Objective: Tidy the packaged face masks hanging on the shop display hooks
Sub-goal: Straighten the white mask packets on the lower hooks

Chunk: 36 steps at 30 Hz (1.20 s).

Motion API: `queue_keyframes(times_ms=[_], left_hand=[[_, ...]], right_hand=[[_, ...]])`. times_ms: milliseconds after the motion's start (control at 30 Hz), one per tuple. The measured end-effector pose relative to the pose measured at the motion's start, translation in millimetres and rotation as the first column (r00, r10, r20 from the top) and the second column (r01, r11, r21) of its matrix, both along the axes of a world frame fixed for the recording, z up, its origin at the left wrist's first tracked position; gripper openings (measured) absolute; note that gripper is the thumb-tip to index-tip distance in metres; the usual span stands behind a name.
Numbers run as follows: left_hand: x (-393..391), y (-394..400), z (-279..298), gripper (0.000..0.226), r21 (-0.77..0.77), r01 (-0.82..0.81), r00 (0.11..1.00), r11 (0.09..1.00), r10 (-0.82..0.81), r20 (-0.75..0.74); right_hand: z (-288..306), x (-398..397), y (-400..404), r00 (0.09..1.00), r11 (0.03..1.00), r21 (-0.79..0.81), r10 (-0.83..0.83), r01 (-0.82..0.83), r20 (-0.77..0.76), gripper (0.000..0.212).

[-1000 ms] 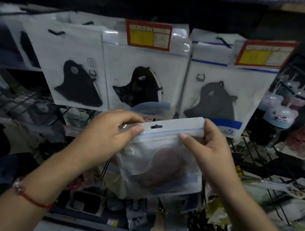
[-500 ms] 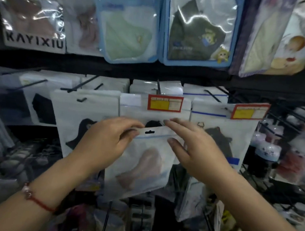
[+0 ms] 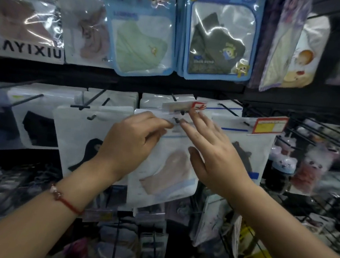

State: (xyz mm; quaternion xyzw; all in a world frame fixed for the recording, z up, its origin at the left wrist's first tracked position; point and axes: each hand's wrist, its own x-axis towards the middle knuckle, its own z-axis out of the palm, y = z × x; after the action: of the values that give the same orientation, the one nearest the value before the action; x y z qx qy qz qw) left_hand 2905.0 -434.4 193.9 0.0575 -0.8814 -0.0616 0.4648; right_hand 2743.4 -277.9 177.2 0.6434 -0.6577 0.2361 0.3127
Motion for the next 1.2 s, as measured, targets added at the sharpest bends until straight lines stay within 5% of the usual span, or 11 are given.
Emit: queue_keyframes(times_ms=[767, 1200], left_hand=[[-36, -25, -27, 0.023, -0.190, -0.297, 0.953, 0.936, 0.277, -0.122], [-23, -18, -23, 0.050, -0.186, -0.374, 0.912, 0.909, 0.397, 0.104]], right_hand=[[6, -7, 7, 0.998, 0.999, 0.017, -0.049, 0.050, -0.027, 0.063], [22, 0, 25, 0.998, 0.986, 0.155, -0.058, 0.054, 0.022, 0.054]])
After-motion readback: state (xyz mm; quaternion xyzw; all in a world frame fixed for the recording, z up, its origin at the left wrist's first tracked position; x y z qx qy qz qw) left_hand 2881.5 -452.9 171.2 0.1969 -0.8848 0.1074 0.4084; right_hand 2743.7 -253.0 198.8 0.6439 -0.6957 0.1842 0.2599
